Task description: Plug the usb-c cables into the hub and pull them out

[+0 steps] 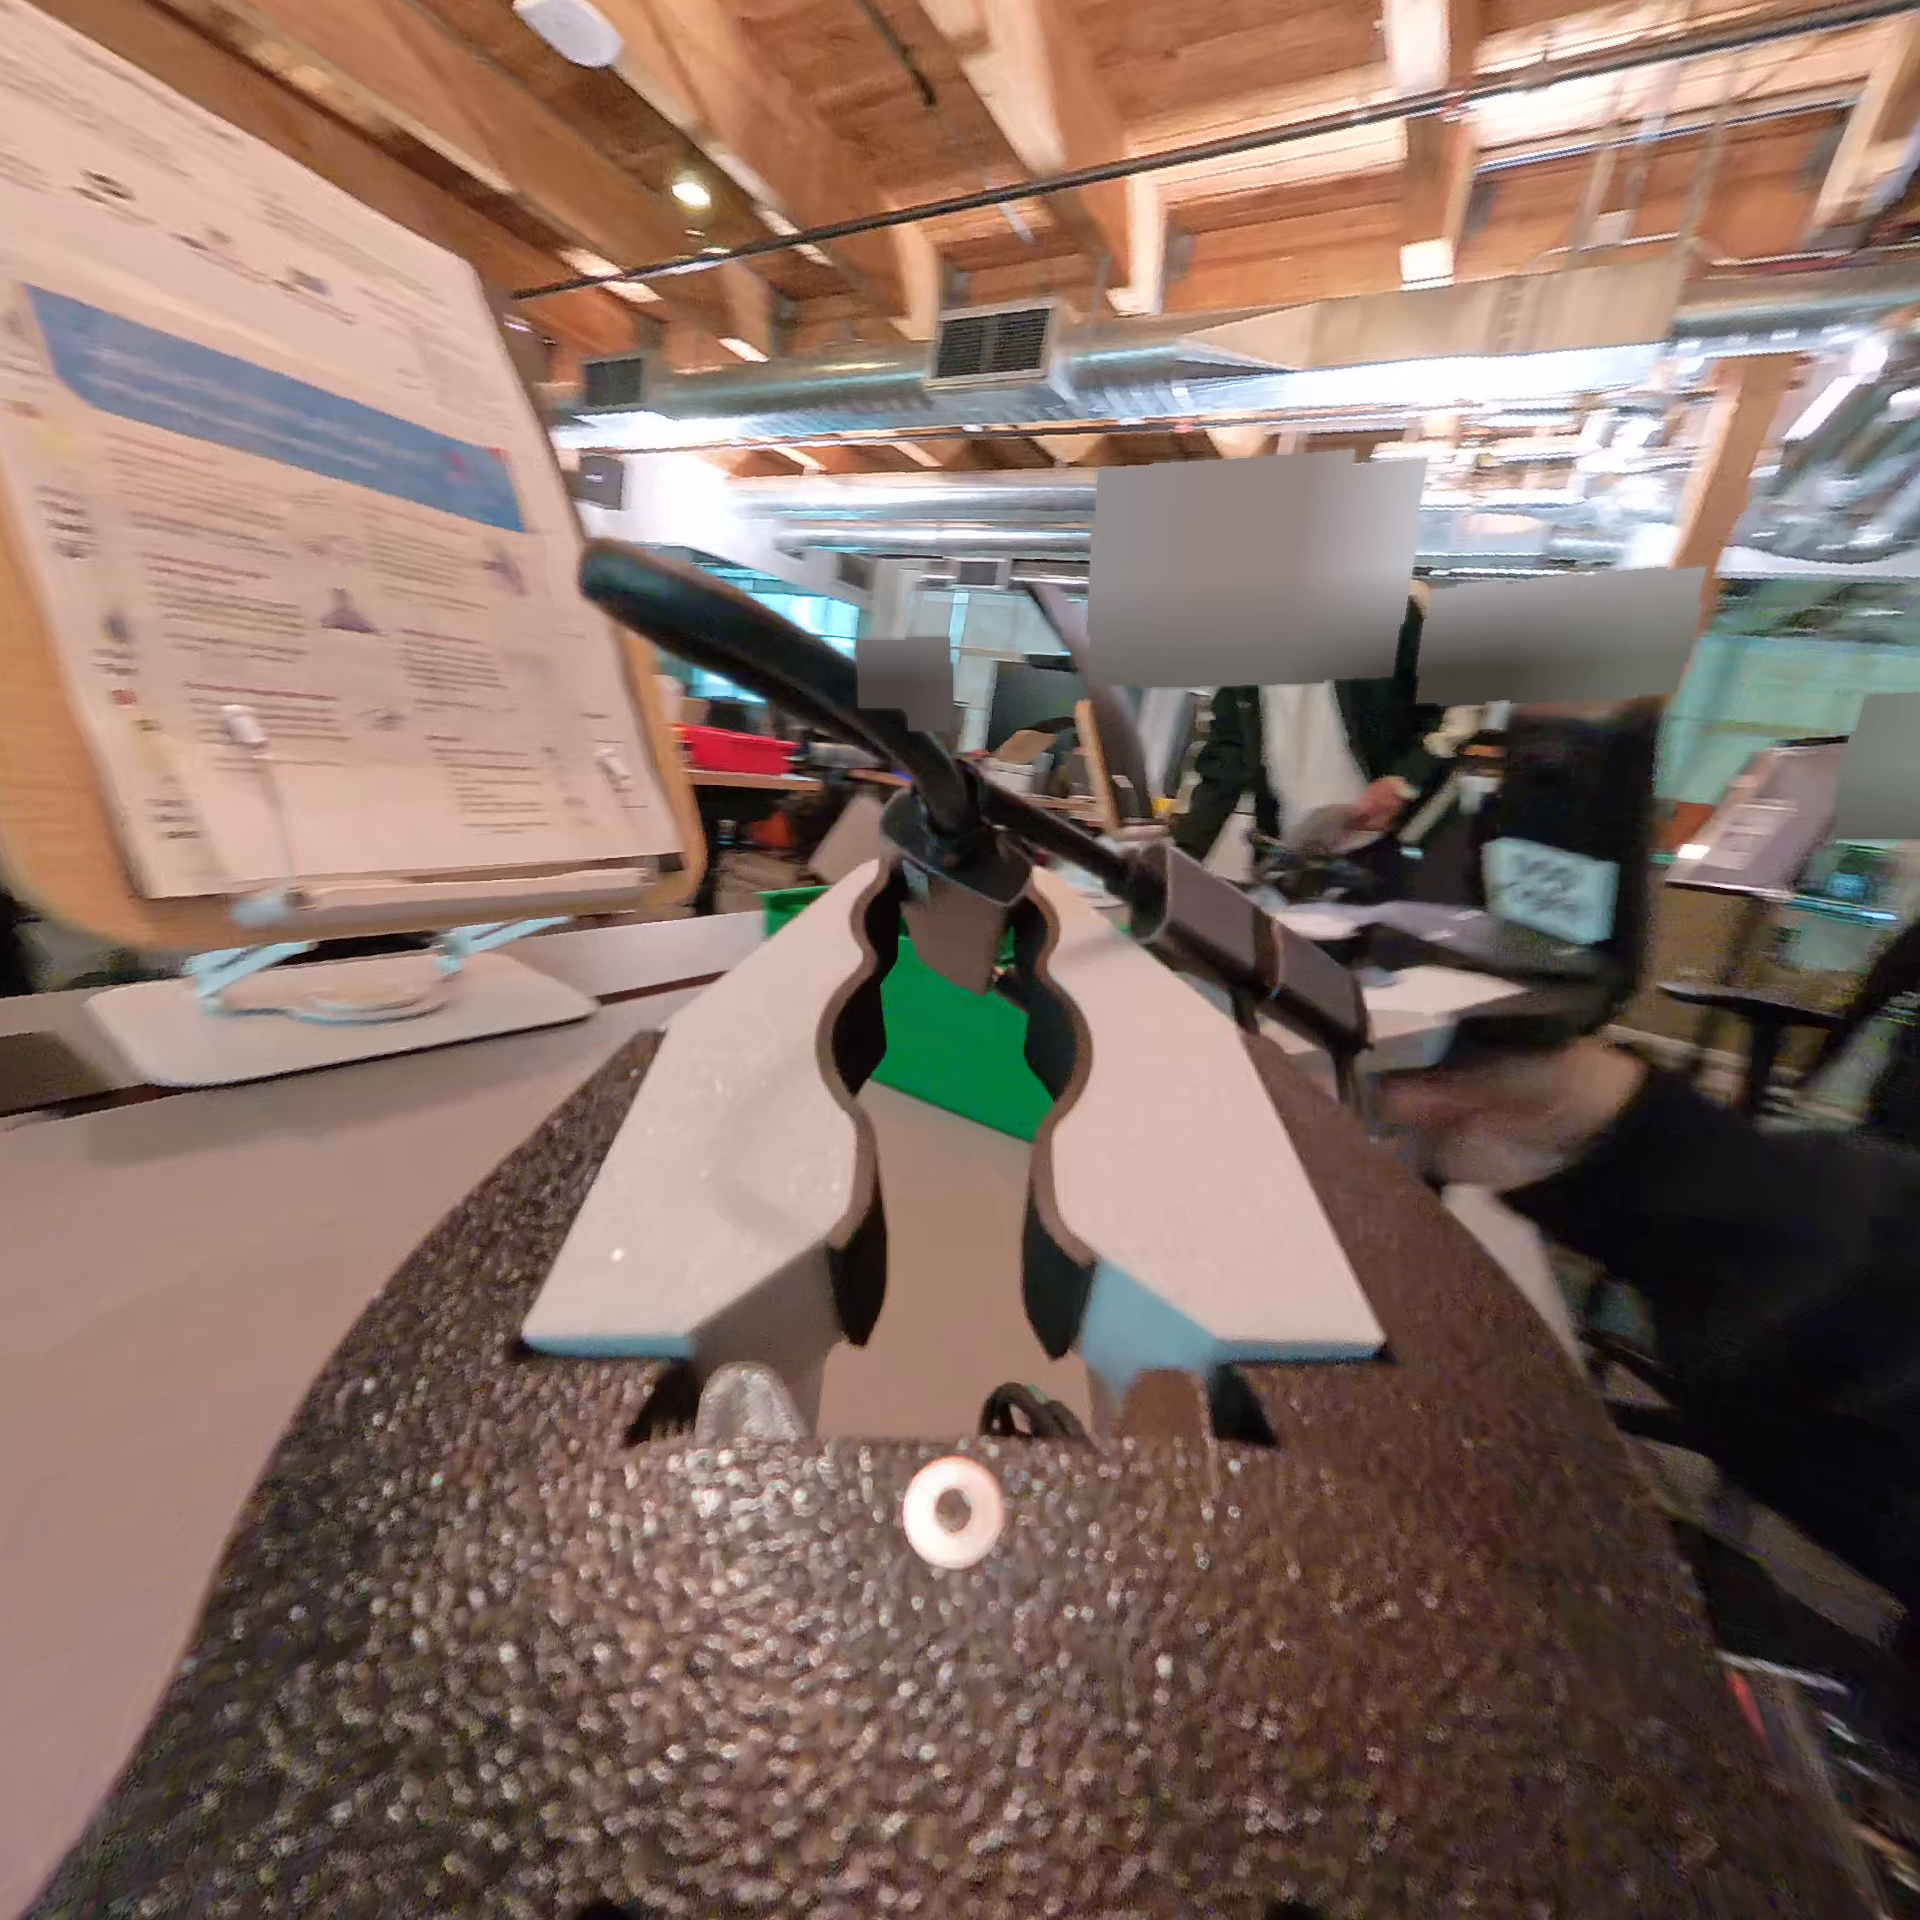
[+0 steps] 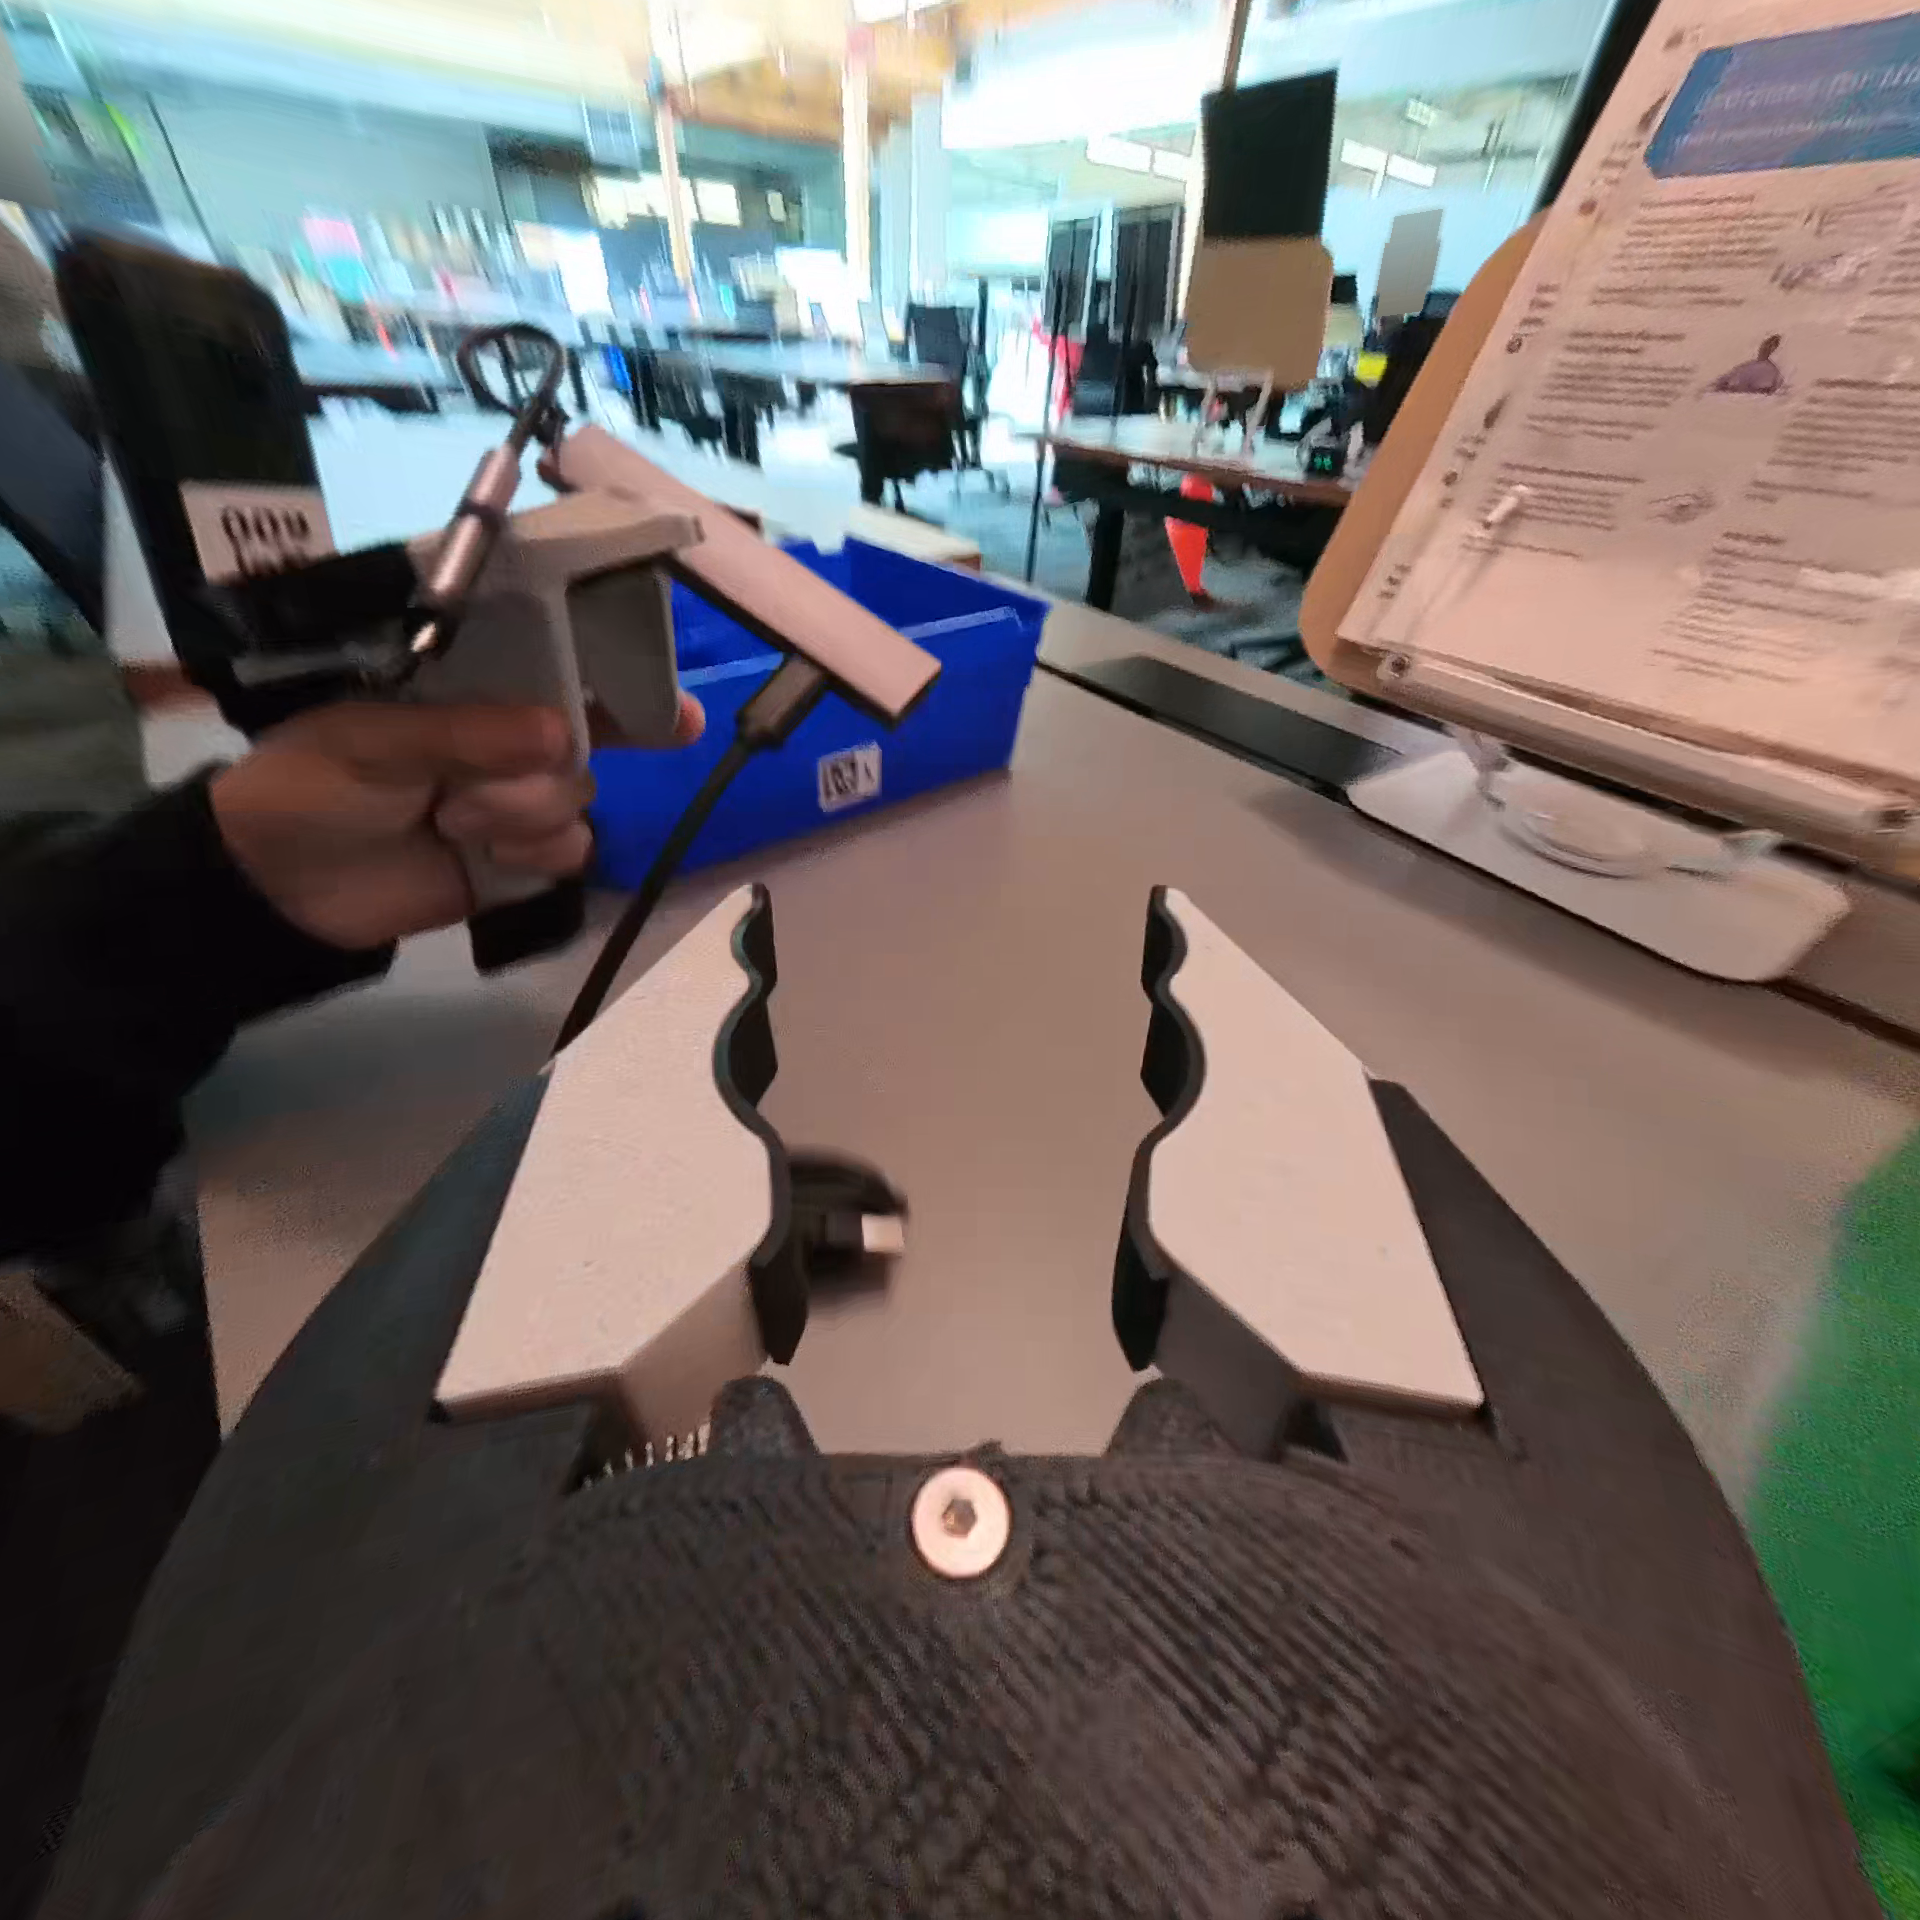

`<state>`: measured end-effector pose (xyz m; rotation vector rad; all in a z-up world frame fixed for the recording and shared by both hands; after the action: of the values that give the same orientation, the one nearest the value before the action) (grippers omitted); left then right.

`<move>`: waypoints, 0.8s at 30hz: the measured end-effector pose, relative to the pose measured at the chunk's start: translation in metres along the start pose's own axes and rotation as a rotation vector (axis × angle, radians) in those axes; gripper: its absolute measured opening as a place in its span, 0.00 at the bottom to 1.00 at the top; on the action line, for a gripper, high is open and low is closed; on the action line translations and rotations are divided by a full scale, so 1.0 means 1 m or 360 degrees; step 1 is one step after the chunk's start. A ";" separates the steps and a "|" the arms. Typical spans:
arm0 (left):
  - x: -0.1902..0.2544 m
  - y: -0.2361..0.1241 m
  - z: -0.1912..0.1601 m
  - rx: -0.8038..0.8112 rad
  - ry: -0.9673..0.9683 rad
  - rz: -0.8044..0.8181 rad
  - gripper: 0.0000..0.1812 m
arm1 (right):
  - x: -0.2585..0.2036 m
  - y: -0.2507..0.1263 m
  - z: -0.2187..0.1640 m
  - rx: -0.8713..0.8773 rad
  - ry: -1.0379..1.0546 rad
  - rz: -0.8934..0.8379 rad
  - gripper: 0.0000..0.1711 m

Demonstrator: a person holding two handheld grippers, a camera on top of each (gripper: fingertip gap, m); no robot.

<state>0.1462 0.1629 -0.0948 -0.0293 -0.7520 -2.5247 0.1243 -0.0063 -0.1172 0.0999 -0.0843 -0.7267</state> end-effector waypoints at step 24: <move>0.057 0.003 -0.011 0.0000 0.0093 -0.0710 0.11 | -0.038 0.005 -0.005 0.0455 0.1784 0.0856 0.14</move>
<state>0.0990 0.1288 -0.0934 0.2360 -0.8070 -2.9285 0.1001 0.0228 -0.1227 0.7134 0.8315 -0.0424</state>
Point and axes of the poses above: each gripper's, where its closed fingertips meet, y out along the fingers, z out of its top, x = y × z across the jaws, the point moved 5 cm from there along -y, back along the fingers, and after that the axes turned 12 degrees about x, right-handed, at the moved point
